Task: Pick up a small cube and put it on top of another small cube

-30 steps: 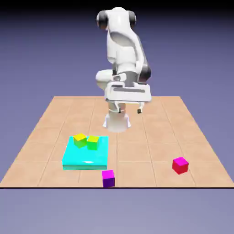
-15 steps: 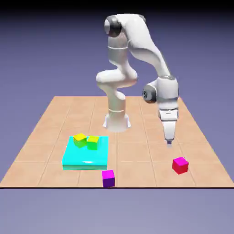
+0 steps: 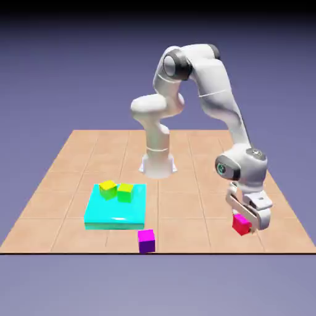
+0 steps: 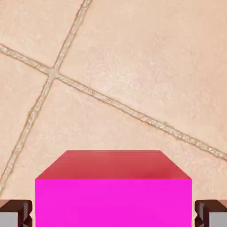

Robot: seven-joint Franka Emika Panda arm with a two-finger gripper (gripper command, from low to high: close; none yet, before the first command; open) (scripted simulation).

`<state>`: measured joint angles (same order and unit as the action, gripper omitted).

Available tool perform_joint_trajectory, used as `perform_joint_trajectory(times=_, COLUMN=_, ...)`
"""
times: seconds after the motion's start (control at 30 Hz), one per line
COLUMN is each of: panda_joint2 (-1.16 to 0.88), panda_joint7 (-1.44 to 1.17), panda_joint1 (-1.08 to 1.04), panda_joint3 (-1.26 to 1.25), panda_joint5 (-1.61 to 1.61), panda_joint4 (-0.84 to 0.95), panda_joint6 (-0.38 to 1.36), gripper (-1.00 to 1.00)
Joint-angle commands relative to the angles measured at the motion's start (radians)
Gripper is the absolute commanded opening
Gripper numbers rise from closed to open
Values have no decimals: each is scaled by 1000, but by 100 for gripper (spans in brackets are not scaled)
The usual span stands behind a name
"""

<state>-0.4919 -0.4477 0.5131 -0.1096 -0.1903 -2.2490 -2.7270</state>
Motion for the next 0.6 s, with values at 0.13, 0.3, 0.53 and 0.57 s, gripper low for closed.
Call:
perform_joint_trajectory(times=0.13, panda_joint2=180, panda_joint7=24, panda_joint1=-60, panda_joint3=-15, panda_joint5=35, panda_joint4=-57, panda_joint6=123, gripper=-100)
perform_joint_trajectory(times=0.3, panda_joint2=356, panda_joint7=241, panda_joint1=-186, panda_joint3=87, panda_joint5=24, panda_joint4=-176, panda_joint6=179, gripper=-100)
perform_joint_trajectory(times=0.53, panda_joint2=603, panda_joint7=546, panda_joint1=-363, panda_joint3=229, panda_joint5=9, panda_joint4=-344, panda_joint6=259, gripper=-100)
perform_joint_trajectory(times=0.57, panda_joint2=639, panda_joint7=589, panda_joint1=-388, panda_joint3=249, panda_joint5=7, panda_joint4=-368, panda_joint6=270, gripper=-100)
